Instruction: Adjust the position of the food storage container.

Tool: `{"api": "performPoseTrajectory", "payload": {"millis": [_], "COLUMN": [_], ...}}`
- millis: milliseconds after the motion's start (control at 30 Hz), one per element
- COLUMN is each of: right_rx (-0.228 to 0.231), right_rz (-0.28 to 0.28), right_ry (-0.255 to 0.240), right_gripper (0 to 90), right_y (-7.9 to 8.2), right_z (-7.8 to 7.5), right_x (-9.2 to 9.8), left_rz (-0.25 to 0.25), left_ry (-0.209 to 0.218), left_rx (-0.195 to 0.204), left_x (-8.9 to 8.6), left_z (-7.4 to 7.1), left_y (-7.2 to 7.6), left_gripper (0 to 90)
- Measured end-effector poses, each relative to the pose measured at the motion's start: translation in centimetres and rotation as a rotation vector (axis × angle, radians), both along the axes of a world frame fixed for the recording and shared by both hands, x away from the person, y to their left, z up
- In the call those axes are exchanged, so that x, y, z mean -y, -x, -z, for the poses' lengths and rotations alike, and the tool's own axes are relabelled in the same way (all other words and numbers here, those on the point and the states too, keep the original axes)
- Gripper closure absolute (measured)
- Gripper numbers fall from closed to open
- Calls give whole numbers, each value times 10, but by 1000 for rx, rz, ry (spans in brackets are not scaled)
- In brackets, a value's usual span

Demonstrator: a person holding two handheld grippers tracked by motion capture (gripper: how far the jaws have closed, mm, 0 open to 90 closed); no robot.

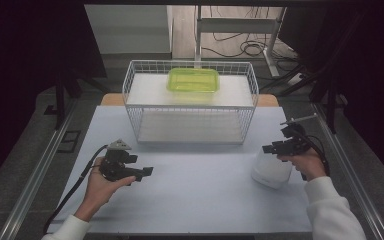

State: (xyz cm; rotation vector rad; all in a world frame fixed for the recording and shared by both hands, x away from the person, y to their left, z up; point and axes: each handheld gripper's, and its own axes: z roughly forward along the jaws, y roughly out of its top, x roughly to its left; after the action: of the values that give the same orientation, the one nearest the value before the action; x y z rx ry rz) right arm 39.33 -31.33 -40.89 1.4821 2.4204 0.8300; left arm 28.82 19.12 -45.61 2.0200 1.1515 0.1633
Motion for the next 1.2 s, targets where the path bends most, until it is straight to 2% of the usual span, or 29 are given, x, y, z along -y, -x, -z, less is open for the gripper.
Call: {"api": "performPoseTrajectory", "payload": {"millis": [67,100,133,267,400,500,667,967,1200], "right_rx": [-24,-24,-24,-27,-41,-46,-57,-80,-87], "right_rz": [16,16,20,47,82,87,89,111,73], "right_ry": [31,31,54,77,80,105,133,139,179], "right_gripper": [568,568,586,711,825,889,892,893,894], "right_y": [-17,-17,-21,-35,-43,-43,-41,-37,-29], "right_z": [2,2,2,2,7,14,21,32,34], "right_x": [6,6,7,17,26,32,39,54,53], "left_rz": [-1,0,0,4,4,3,9,16,28], "left_ry": [-3,-7,-9,-18,-18,-20,-25,-27,-3], "left_rx": [0,0,-4,-13,-15,-18,-24,-30,-45], "left_x": [0,0,0,0,-1,-1,2,3,4], "left_z": [0,1,1,4,6,7,9,11,11], "left_y": [0,0,0,-1,-1,-1,-1,-1,-2], "left_gripper": [198,198,197,193,191,191,192,192,191]}}
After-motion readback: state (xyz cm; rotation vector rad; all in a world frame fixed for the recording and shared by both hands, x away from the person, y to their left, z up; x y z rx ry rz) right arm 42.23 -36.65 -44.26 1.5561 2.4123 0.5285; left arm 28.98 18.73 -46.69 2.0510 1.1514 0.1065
